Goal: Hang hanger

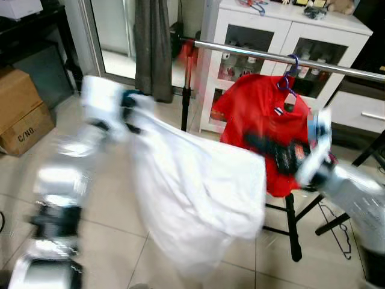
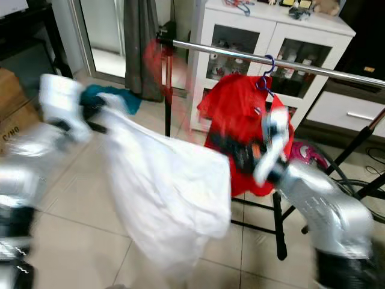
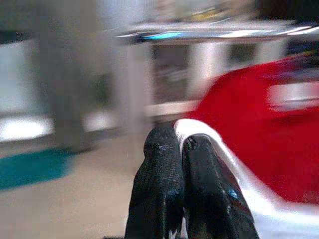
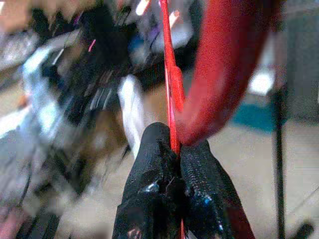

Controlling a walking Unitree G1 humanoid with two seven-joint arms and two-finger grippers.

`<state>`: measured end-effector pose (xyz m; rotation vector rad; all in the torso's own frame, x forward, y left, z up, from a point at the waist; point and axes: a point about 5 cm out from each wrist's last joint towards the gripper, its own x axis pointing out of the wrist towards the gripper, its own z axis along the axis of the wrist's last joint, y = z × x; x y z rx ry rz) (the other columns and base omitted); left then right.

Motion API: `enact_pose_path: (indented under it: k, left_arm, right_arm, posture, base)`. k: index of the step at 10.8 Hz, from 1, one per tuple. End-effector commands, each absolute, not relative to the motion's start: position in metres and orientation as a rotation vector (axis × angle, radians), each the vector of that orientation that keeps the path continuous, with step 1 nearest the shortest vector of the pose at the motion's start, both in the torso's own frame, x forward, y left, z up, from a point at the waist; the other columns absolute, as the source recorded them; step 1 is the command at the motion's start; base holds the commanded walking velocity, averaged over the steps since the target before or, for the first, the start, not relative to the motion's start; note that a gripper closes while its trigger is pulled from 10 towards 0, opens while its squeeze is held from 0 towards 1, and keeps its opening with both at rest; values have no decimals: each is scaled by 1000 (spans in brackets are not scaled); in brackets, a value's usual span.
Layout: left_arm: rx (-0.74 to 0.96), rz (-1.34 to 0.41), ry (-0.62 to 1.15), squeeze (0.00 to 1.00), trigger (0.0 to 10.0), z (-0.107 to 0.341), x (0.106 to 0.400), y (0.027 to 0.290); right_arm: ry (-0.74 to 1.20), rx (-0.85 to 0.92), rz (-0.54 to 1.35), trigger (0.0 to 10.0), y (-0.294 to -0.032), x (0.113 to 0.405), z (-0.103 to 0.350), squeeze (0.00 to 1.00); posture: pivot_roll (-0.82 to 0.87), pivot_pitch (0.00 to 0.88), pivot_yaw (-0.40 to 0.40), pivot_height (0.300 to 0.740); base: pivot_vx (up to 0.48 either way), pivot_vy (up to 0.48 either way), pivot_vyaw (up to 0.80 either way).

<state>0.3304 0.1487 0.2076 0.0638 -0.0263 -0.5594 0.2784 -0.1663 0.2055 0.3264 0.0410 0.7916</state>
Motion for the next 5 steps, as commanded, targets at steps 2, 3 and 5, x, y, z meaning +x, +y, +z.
enact_pose_path:
  k: [2,3,5]
  left_arm:
    - [-21,-879,-93,0,0,221,305,84]
    - [-39,-940,-101,0,0,223,299,72]
    - [-44,-1047,-107,0,0,226,285,59]
  right_arm:
    - [2,350,645,0,-162,294,205,0]
    - [-7,364,620,0,-160,297,204,0]
    - [-21,386,514,0,-158,304,202,0]
  posture:
    - [-46,0,-46,740]
    - [-44,0,-45,740]
    - [-42,0,-44,740]
  base:
    - [0,0,0]
    - [0,0,0]
    - [0,0,0]
